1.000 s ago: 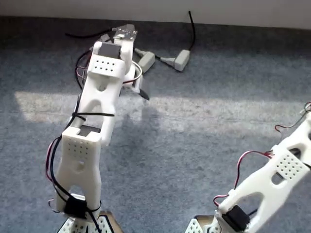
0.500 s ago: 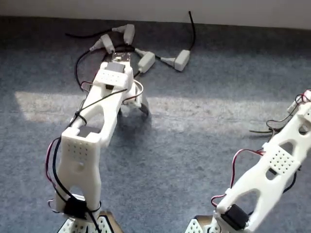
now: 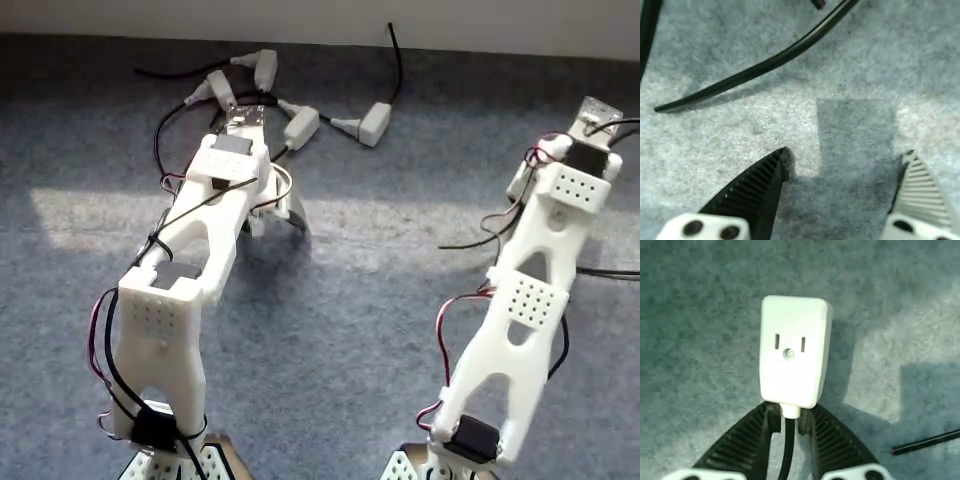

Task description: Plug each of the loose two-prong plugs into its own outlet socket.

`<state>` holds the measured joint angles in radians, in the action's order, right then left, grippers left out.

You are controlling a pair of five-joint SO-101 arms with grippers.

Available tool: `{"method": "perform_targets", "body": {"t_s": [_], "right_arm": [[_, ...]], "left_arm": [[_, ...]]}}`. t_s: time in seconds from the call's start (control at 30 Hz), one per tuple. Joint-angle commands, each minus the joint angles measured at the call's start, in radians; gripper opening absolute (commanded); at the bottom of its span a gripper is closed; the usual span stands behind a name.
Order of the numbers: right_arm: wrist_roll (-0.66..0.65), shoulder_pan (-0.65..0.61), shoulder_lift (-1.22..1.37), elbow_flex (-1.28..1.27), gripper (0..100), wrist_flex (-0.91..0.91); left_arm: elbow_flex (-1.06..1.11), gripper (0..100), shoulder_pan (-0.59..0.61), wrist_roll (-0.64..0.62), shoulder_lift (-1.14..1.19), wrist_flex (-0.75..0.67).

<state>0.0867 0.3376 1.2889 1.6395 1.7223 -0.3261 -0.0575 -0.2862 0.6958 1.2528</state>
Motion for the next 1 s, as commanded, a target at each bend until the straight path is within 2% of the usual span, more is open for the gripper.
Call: {"method": "perform_targets", "body": {"t_s": [0.0,0.23,0.43,0.53,0.6,0.83,0.97], "right_arm": [[0.017,-0.105,-0.082,0.105,0.6,0.045],[0.018,-0.321,-0.090,0.105,0.6,0.045],[0.034,-0.438,-0.151,0.104,0.6,0.047],[0.084,-0.487,-0.223,0.051,0.6,0.048],[0.095,-0.526,-0.300,-0.067,0.6,0.048],[0.097,-0.628,-0.685,-0.739,0.6,0.044],[0.091,-0.679,-0.891,-1.063,0.6,0.038]], "left_arm": [[-0.004,35,0.025,-0.005,-0.030,-0.060],[-0.001,35,0.025,-0.006,-0.028,-0.083],[-0.002,35,0.025,-0.008,-0.028,-0.083],[-0.004,35,0.033,-0.068,-0.028,-0.083],[-0.004,35,0.054,-0.097,-0.030,-0.083],[-0.005,35,0.174,-0.264,-0.030,-0.126],[-0.005,35,0.217,-0.313,-0.031,-0.123]]}}
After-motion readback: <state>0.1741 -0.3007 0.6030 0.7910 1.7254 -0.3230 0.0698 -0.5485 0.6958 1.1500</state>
